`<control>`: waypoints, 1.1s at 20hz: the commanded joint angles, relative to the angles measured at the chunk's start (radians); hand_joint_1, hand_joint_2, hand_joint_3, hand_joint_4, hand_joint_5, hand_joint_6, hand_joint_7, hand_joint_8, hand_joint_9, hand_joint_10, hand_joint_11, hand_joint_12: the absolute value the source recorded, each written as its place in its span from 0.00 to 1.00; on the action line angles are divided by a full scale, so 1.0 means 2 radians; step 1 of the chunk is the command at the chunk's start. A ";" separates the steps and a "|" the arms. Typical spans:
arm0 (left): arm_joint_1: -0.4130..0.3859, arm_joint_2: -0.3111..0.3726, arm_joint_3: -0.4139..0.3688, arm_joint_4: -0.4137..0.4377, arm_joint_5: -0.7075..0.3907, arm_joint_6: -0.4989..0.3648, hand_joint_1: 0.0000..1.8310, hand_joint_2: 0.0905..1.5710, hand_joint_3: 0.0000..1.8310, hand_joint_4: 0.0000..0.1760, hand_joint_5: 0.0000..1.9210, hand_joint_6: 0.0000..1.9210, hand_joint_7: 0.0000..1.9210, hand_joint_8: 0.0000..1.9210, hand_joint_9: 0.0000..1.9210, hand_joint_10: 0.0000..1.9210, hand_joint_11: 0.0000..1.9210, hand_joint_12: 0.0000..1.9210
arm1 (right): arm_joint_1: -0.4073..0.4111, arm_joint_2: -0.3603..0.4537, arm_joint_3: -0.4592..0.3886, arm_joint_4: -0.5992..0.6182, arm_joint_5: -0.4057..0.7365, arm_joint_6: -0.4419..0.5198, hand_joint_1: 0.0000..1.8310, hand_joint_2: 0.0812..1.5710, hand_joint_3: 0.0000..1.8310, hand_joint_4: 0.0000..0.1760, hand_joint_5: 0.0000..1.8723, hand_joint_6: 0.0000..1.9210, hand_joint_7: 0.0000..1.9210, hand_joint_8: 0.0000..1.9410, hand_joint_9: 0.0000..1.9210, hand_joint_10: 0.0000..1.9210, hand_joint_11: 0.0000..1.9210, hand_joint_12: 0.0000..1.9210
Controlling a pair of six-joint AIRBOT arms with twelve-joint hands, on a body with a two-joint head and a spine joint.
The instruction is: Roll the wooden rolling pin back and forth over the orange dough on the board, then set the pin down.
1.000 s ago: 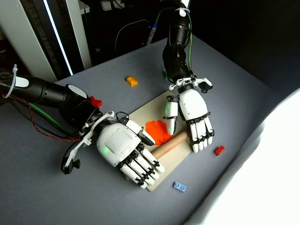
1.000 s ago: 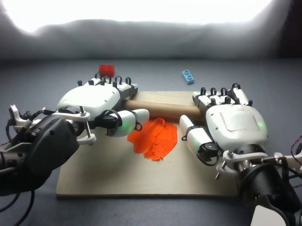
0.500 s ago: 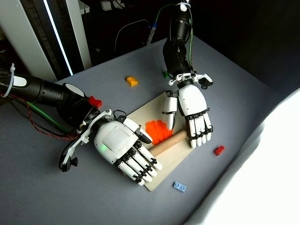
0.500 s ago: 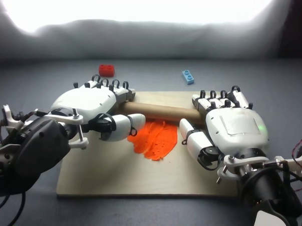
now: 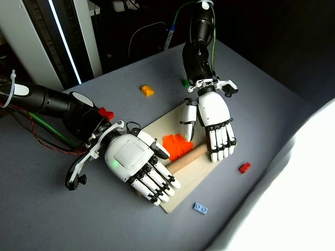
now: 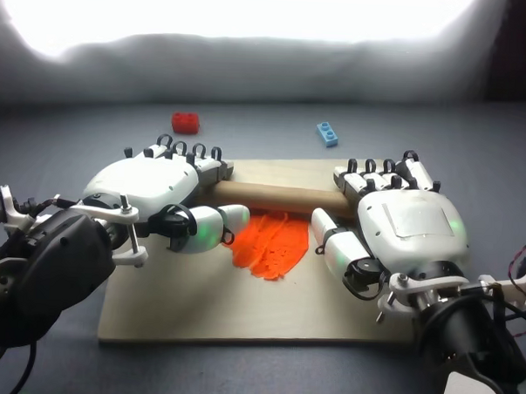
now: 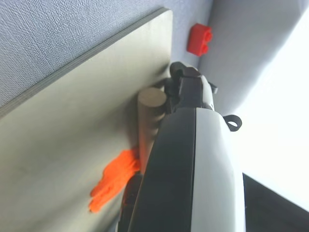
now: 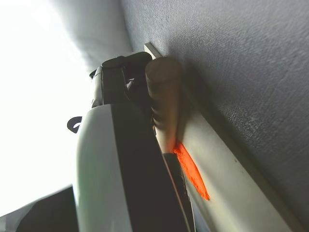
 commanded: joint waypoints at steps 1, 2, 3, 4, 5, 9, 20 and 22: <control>0.008 0.003 -0.004 0.000 0.017 -0.003 0.00 0.89 0.00 0.00 0.12 0.00 0.16 0.00 0.15 0.00 0.00 0.23 | -0.008 -0.001 -0.005 -0.029 -0.016 0.000 0.00 0.97 0.00 0.00 0.24 0.00 0.25 0.00 0.23 0.00 0.00 0.52; 0.008 0.004 -0.005 0.000 0.018 -0.003 0.00 0.88 0.00 0.00 0.12 0.00 0.17 0.00 0.16 0.00 0.00 0.24 | -0.009 0.000 -0.007 -0.031 -0.017 0.000 0.00 0.97 0.00 0.00 0.24 0.00 0.26 0.00 0.23 0.00 0.00 0.52; 0.008 0.005 -0.006 0.000 0.018 -0.003 0.00 0.88 0.00 0.00 0.12 0.00 0.16 0.00 0.15 0.00 0.00 0.23 | -0.009 0.000 -0.008 -0.032 -0.017 0.000 0.00 0.97 0.00 0.00 0.24 0.00 0.26 0.00 0.23 0.00 0.00 0.52; 0.007 0.007 -0.007 0.000 0.018 -0.003 0.00 0.89 0.00 0.00 0.13 0.00 0.17 0.00 0.16 0.00 0.00 0.23 | -0.009 0.000 -0.009 -0.032 -0.018 0.000 0.00 0.97 0.00 0.00 0.24 0.00 0.26 0.00 0.24 0.01 0.00 0.53; 0.007 0.008 -0.008 0.000 0.019 -0.003 0.00 0.89 0.00 0.00 0.13 0.00 0.17 0.00 0.15 0.00 0.00 0.23 | -0.010 0.000 -0.009 -0.033 -0.018 0.000 0.00 0.97 0.00 0.00 0.25 0.01 0.27 0.01 0.24 0.01 0.00 0.54; 0.007 0.016 -0.011 0.006 0.029 -0.003 0.00 0.88 0.00 0.00 0.12 0.00 0.16 0.00 0.15 0.00 0.00 0.23 | -0.011 0.000 -0.012 -0.034 -0.018 0.000 0.00 0.97 0.00 0.00 0.25 0.01 0.27 0.00 0.25 0.01 0.00 0.56; 0.007 0.033 -0.017 0.034 0.044 -0.025 0.00 0.89 0.00 0.00 0.12 0.00 0.16 0.00 0.15 0.00 0.00 0.22 | -0.021 0.004 -0.027 -0.051 -0.024 0.000 0.00 0.97 0.00 0.00 0.25 0.01 0.27 0.00 0.24 0.00 0.00 0.54; 0.007 0.034 -0.018 0.041 0.046 -0.033 0.00 0.89 0.00 0.00 0.12 0.00 0.16 0.00 0.14 0.00 0.00 0.21 | -0.022 0.004 -0.027 -0.051 -0.024 0.000 0.00 0.97 0.00 0.00 0.26 0.01 0.27 0.00 0.25 0.00 0.00 0.55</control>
